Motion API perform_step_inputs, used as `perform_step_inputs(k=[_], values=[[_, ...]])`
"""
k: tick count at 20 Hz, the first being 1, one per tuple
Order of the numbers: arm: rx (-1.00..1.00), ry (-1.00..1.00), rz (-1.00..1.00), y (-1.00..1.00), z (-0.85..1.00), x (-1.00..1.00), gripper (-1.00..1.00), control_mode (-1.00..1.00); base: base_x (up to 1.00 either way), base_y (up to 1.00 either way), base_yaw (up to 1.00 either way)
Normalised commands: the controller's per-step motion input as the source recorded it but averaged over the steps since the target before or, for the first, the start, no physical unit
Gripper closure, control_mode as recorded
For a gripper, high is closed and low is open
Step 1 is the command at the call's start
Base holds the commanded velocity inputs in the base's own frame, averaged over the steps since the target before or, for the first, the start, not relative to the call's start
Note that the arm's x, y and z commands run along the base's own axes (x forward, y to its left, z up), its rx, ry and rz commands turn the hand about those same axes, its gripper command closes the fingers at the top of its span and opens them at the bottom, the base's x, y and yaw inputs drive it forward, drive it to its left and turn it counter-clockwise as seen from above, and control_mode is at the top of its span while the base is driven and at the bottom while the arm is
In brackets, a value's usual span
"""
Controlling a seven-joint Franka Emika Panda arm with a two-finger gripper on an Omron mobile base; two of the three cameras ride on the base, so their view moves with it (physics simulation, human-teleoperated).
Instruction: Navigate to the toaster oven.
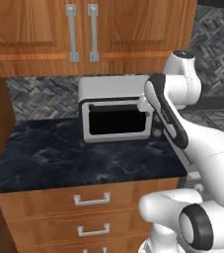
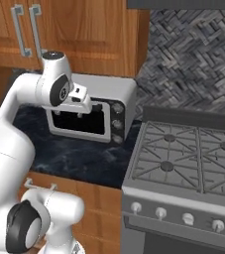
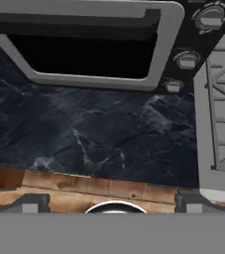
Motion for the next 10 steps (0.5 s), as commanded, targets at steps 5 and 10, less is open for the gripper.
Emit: perform_step_inputs(k=[5,10], values=[[0.0,0.0,0.0,0.0,0.0,0.0,-1.0,1.0,0.18,0.12,0.0],[0.0,0.0,0.0,0.0,0.0,0.0,-1.0,1.0,0.36,0.22,-0.03]])
